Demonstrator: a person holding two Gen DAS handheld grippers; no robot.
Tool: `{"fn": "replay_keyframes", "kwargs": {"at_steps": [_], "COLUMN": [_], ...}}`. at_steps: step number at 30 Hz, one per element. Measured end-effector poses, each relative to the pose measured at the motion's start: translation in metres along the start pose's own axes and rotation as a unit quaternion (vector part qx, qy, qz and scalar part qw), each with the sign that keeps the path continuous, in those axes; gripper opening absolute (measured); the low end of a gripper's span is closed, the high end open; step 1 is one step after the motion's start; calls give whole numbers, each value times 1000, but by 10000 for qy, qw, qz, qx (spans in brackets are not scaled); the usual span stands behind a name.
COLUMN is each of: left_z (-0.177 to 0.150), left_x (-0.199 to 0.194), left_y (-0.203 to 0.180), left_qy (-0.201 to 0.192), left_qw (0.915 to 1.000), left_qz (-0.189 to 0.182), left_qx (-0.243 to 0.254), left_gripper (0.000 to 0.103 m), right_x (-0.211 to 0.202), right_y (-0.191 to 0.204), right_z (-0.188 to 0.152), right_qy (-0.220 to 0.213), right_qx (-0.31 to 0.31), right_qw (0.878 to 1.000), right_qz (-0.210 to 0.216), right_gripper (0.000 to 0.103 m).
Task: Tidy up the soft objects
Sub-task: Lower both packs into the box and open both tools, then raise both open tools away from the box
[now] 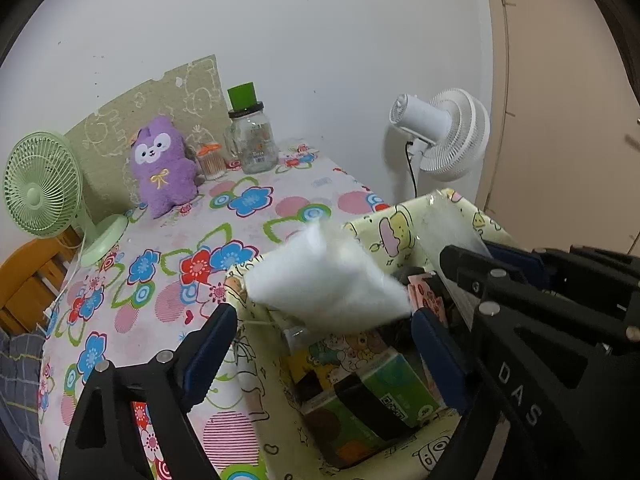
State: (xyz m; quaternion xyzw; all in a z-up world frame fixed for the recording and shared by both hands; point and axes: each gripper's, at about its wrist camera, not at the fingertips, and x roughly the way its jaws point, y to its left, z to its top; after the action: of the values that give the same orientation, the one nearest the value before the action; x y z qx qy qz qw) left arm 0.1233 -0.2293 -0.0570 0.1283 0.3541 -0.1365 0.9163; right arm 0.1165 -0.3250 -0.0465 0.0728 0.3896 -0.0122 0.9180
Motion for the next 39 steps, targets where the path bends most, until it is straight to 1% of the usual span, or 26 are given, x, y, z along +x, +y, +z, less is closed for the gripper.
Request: {"fn": "replay_keyframes", "kwargs": {"at_steps": [3,7,8,10,11,12,13,14,15,27,35,39], "left_z": [-2,-3,-3,-5,-5,-6,-7,-8,-8,-20,-27,-31], "left_x": [2,1,0,-2,-2,-2,-2,-2,-3,-18,-32,-38], "left_y": [-1,1,1,2,3,4,5,7,9,30,44,52], "left_qy": [55,63,60,48,54,57,76,73,75,41,-54,-92], "left_qw": [10000,10000,9999,9999,9999,9999,9998,9998,9998,9998,9997,9995], "left_qz": [27,47,65,87,100,114,150,156,146,160,195,225], "left_qx": [55,53,61,82,94,102,108,102,86,-67,-167,-219], "left_gripper": [94,96,97,98,98,98,98,98,99,100,101,101], "right_x": [3,9,10,12,13,12,11,11,9,-3,-18,-25], "right_y": [-1,5,7,9,9,10,12,13,15,33,51,61], "right_z": [0,-1,-1,-2,-3,-4,-4,-5,-5,-12,-16,-18], "right_qy": [9,134,170,209,211,181,161,143,124,67,-46,-126], "right_qx": [0,-127,-144,-119,-105,-100,-111,-119,-140,-200,-290,-342], "right_qw": [10000,9998,9997,9996,9996,9997,9997,9997,9998,9998,9996,9993], "right_qz": [54,93,125,164,162,120,122,124,115,57,22,3], "right_gripper": [15,19,22,31,42,50,54,60,62,75,77,81]}}
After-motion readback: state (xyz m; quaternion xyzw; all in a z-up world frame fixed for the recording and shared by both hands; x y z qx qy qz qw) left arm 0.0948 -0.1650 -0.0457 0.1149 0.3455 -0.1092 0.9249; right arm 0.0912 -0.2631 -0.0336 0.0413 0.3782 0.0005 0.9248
